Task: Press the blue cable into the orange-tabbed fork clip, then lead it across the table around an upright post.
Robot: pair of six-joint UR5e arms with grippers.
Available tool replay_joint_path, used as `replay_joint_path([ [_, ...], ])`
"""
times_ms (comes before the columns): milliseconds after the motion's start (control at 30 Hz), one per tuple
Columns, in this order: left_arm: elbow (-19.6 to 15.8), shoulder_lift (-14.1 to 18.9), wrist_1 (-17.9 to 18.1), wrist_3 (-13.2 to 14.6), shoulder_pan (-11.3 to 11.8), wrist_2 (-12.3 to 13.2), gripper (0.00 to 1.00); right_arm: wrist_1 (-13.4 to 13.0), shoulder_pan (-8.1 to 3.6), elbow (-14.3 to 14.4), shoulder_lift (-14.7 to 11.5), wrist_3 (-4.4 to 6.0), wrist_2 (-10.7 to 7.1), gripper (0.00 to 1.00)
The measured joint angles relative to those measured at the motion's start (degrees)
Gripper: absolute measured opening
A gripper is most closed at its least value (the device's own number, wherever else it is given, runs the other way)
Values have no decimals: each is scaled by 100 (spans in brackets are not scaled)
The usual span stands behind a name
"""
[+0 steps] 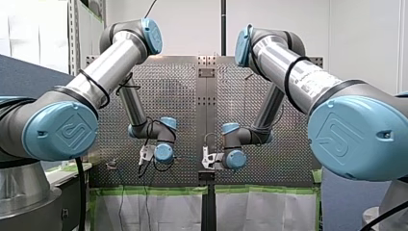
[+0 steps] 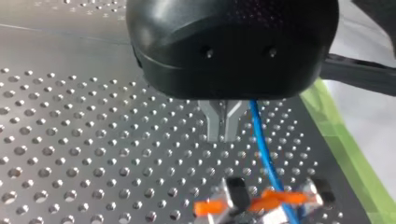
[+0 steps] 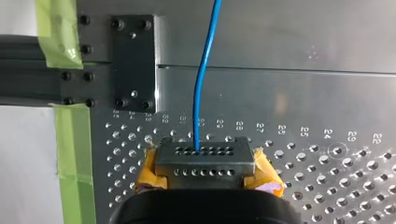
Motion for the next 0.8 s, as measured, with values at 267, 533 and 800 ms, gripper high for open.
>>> replay_joint_path([
  [267, 0, 222, -74, 114, -95, -7, 0, 211, -30, -14, -250, -19, 37, 0],
  [533, 37, 460, -135, 173, -238, -6, 0, 365, -49, -14, -635, -20, 43, 0],
  [800, 60, 629, -240, 268, -370, -21, 0, 488, -72, -13, -874, -18, 46, 0],
])
